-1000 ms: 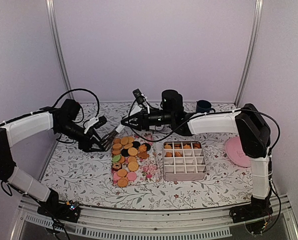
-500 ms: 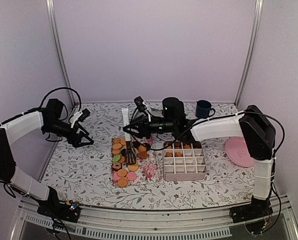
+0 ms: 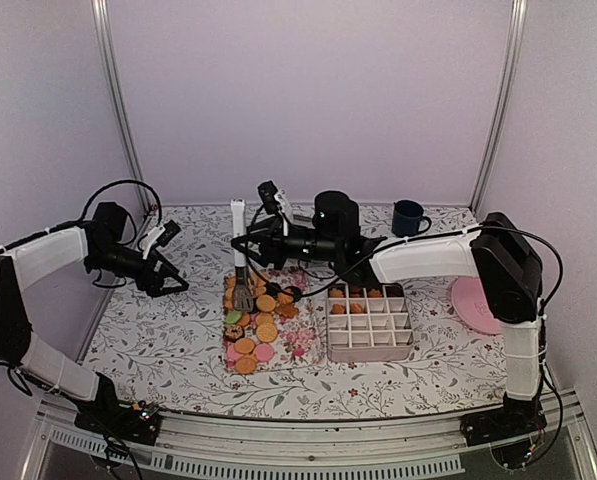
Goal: Pack the cookies
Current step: Pick up the fake cookies from the plate.
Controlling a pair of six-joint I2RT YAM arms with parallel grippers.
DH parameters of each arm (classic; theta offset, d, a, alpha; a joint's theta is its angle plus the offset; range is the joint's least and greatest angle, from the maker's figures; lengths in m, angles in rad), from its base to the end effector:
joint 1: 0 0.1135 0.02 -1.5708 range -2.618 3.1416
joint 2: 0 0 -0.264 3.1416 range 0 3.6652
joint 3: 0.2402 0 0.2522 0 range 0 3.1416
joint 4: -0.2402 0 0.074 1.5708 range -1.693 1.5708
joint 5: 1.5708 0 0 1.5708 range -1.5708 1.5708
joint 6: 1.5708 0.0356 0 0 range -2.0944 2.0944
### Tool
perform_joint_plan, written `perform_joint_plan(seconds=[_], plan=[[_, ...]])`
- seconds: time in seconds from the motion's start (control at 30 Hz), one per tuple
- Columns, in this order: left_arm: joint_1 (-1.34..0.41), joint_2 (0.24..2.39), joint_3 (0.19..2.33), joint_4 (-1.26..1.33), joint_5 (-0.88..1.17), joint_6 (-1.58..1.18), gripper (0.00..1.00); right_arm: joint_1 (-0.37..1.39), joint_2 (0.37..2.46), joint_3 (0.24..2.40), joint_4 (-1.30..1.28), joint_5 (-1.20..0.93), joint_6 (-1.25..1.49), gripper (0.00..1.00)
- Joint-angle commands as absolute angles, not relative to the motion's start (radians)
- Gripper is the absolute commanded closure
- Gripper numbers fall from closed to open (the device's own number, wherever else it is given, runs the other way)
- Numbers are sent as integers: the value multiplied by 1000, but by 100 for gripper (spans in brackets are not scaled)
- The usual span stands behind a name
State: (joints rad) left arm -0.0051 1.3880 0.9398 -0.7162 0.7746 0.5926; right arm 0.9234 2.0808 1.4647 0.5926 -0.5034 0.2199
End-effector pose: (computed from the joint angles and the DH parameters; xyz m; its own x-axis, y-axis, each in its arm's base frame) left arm 0.2580 -0.0262 0.2297 -0.6055 0.4023 -0.6867 0.7454 0.5890 -0.3121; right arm 0.2810 0.4001 0.2488 -0.2297 0.0130 -0.9732 -0.9626 0.1442 0.2291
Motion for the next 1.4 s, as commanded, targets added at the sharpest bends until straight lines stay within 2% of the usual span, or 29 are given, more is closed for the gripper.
perform_joint_plan(seconds=[0.0, 0.23, 0.43, 1.0, 1.37], plan=[[28, 1394, 918, -663, 779, 548, 18, 950, 2158, 1555, 688, -413, 192, 58], [79, 1402, 913, -657, 793, 536, 19, 971, 2298, 1685, 716, -349, 165, 58], [87, 1393, 901, -655, 795, 545, 19, 996, 2339, 1670, 753, -293, 109, 58], [89, 1415, 917, -659, 825, 549, 21, 1022, 2118, 1300, 785, -273, 89, 56], [88, 1420, 928, -672, 835, 545, 22, 1036, 2007, 1140, 782, -298, 135, 56]])
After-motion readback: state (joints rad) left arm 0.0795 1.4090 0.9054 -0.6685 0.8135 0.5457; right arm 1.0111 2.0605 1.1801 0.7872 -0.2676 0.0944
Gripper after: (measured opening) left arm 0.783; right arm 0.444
